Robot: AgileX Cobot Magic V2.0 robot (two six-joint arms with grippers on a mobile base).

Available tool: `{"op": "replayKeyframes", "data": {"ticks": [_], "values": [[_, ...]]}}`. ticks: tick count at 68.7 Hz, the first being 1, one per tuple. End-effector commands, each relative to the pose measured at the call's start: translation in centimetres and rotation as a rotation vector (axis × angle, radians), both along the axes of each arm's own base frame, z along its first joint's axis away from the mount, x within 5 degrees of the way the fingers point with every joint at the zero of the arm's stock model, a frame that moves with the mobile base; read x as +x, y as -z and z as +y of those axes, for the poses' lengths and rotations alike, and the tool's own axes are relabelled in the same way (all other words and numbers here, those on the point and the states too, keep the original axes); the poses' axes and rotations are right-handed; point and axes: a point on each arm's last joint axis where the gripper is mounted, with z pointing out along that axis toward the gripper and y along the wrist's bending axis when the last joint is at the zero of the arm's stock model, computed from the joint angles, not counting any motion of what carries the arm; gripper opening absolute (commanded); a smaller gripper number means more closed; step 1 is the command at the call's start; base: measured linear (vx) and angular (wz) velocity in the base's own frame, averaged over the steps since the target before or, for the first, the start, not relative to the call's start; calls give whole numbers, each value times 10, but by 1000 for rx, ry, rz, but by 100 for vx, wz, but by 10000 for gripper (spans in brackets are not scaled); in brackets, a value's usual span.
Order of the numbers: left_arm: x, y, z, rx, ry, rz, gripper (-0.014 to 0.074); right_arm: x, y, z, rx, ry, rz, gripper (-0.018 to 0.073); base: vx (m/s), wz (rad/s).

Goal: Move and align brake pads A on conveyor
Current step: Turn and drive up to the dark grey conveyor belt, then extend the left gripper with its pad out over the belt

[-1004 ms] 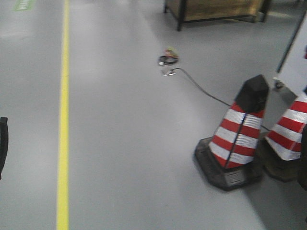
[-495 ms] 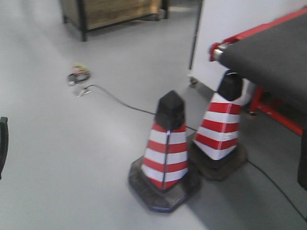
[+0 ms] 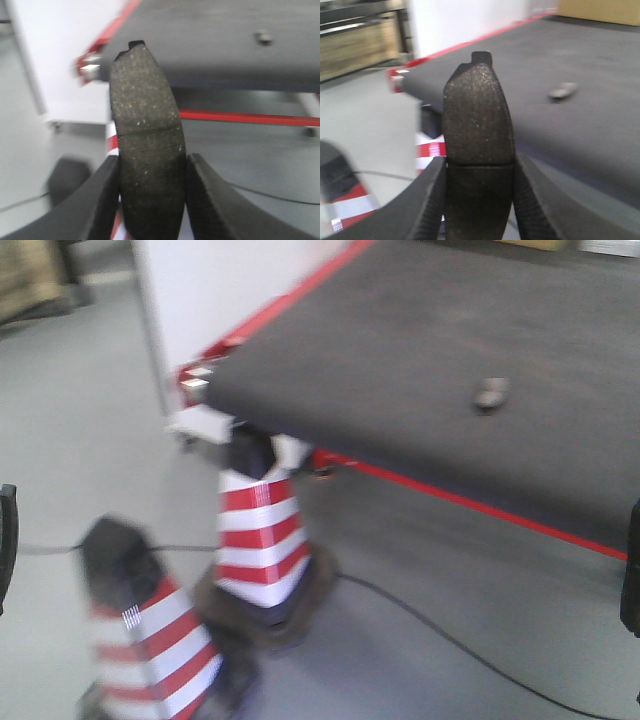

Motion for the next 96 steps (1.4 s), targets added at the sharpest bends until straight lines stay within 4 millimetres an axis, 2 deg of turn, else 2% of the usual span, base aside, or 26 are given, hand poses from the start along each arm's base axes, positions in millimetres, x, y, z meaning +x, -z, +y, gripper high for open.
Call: {"op": "replayKeyframes", "data": {"ticks": [1, 19, 46, 96], "values": [[2, -19, -1, -49, -2, -118, 60, 1, -19, 0, 15, 6, -123, -4, 31, -95], [2, -19, -1, -49, -2, -118, 60, 1, -19, 0, 15, 6, -123, -4, 31, -78], [2, -19, -1, -49, -2, -118, 60, 1, -19, 0, 15, 6, -122, -4, 32, -47], [2, -19, -1, -49, -2, -118, 60, 1, -19, 0, 15, 6, -122, -4, 21, -17]]}}
